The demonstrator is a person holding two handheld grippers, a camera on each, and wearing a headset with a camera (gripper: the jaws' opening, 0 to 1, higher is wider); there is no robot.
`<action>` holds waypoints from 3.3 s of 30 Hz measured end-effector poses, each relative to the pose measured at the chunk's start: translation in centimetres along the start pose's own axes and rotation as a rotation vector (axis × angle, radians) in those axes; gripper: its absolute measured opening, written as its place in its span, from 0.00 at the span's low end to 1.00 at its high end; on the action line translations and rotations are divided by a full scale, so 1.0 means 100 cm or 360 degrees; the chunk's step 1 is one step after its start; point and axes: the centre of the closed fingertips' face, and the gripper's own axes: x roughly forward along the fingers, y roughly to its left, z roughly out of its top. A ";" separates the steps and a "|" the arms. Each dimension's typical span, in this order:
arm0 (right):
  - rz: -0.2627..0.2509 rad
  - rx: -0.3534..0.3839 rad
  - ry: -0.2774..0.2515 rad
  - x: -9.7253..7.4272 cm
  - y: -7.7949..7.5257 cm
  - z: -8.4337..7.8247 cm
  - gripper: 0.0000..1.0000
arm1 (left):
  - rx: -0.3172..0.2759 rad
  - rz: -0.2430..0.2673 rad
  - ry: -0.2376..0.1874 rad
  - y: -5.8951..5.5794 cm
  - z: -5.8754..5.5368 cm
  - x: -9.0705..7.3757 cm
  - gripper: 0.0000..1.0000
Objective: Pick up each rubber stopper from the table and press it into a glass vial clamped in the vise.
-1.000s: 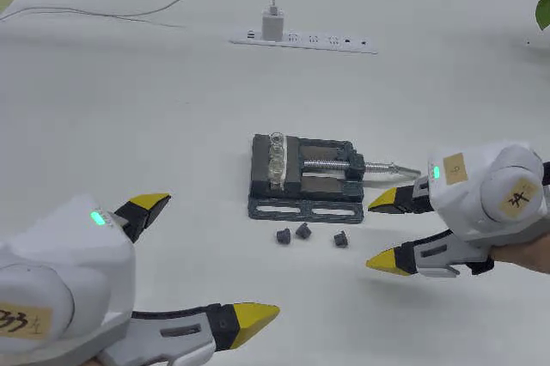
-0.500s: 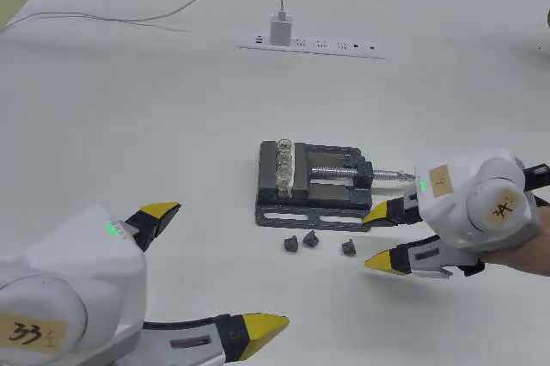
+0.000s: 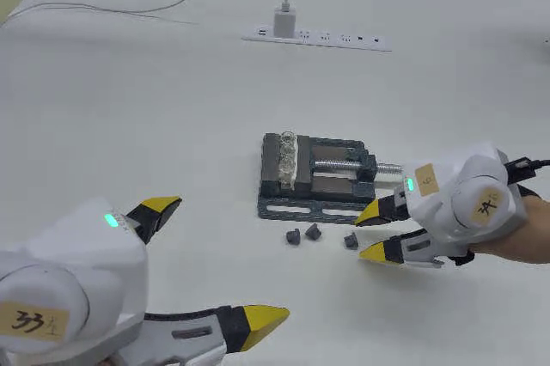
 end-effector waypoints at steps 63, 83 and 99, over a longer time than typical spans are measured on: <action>-0.0042 -0.0092 -0.0004 -0.045 0.023 0.045 0.07 | 0.0503 -0.0347 0.0109 -0.030 0.010 0.046 0.60; -0.0050 -0.0123 0.0001 -0.046 0.030 0.062 0.07 | 0.0871 -0.0558 0.0251 -0.058 0.011 0.070 0.27; -0.0055 -0.0130 -0.0017 -0.039 0.034 0.074 0.07 | 0.0954 -0.0642 0.0288 -0.070 0.014 0.073 0.13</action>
